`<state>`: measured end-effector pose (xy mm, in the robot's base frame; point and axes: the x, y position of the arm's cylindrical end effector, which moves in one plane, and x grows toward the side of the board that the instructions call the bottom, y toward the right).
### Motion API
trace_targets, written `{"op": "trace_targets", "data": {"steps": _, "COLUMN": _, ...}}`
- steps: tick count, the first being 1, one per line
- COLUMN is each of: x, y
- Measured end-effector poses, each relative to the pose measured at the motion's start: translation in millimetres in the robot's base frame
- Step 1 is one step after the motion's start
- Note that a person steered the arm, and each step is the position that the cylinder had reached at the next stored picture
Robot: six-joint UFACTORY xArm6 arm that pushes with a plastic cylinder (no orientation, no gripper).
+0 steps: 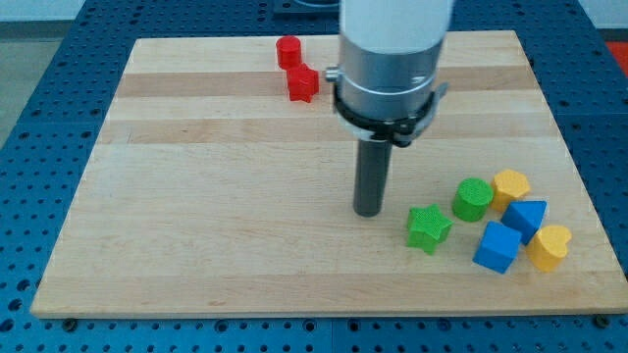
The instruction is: Push the green star closer to the group of blocks
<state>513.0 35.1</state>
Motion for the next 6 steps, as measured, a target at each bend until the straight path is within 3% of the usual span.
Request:
{"op": "trace_targets", "data": {"steps": 2, "x": 35, "y": 1}}
{"op": "trace_targets", "data": {"steps": 6, "x": 35, "y": 54}}
